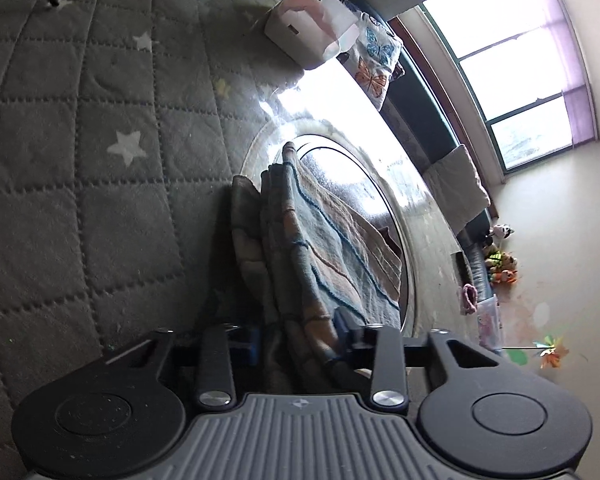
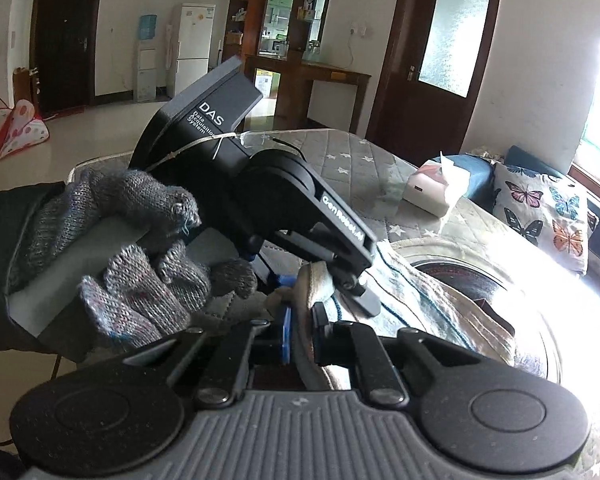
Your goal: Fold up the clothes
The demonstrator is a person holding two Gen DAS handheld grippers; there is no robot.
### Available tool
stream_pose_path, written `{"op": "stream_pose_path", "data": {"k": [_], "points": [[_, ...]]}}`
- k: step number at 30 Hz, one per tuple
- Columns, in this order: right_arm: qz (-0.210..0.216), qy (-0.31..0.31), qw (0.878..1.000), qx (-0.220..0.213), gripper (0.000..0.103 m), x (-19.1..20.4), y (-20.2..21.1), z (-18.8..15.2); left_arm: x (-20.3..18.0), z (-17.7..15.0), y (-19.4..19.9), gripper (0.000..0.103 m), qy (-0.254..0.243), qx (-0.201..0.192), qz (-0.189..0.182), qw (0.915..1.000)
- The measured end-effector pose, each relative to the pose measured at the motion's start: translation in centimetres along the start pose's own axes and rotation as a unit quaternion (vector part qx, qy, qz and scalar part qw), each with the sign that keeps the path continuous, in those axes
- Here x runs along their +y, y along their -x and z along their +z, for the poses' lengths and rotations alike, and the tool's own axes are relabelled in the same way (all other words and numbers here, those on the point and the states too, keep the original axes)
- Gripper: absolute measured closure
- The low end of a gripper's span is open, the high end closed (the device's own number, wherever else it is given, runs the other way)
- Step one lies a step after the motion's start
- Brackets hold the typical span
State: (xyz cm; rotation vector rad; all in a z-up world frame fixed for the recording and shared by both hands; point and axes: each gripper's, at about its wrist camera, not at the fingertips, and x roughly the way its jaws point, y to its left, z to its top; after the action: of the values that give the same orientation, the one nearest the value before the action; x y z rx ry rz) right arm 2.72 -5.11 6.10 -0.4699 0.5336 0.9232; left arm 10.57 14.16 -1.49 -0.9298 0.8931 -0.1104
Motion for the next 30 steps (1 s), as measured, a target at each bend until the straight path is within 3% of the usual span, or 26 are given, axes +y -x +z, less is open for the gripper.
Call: {"op": "stream_pose_path", "data": {"k": [2, 7, 13, 20, 25, 30], "points": [[0.003, 0.000, 1.000, 0.002, 0.093, 0.0, 0.0, -0.2, 0.1, 0.0, 0.1, 0.081, 0.000, -0.004, -0.004, 1.0000], [0.008, -0.024, 1.000, 0.000, 0.087, -0.9, 1.2, -0.8, 0.3, 0.1, 0.1, 0.083, -0.009, -0.008, 0.002, 0.9999], [-0.038, -0.102, 0.994, 0.022, 0.087, -5.7, 1.3, -2.4, 0.7, -0.1, 0.1, 0.082, -0.019, -0.010, 0.003, 0.9998], [-0.084, -0.238, 0.966, 0.054, 0.087, -13.3, -1.6, -5.2, 0.8, -0.1, 0.1, 0.082, -0.029, -0.008, 0.003, 0.9995], [-0.114, -0.277, 0.952, 0.058, 0.083, -15.8, -2.9, -7.0, 0.9, 0.0, 0.1, 0.082, -0.035, -0.006, 0.001, 0.9994], [-0.112, -0.307, 0.943, 0.058, 0.081, -16.7, -3.2, -8.0, 1.0, 0.0, 0.1, 0.082, -0.039, -0.005, -0.002, 0.9992]]}}
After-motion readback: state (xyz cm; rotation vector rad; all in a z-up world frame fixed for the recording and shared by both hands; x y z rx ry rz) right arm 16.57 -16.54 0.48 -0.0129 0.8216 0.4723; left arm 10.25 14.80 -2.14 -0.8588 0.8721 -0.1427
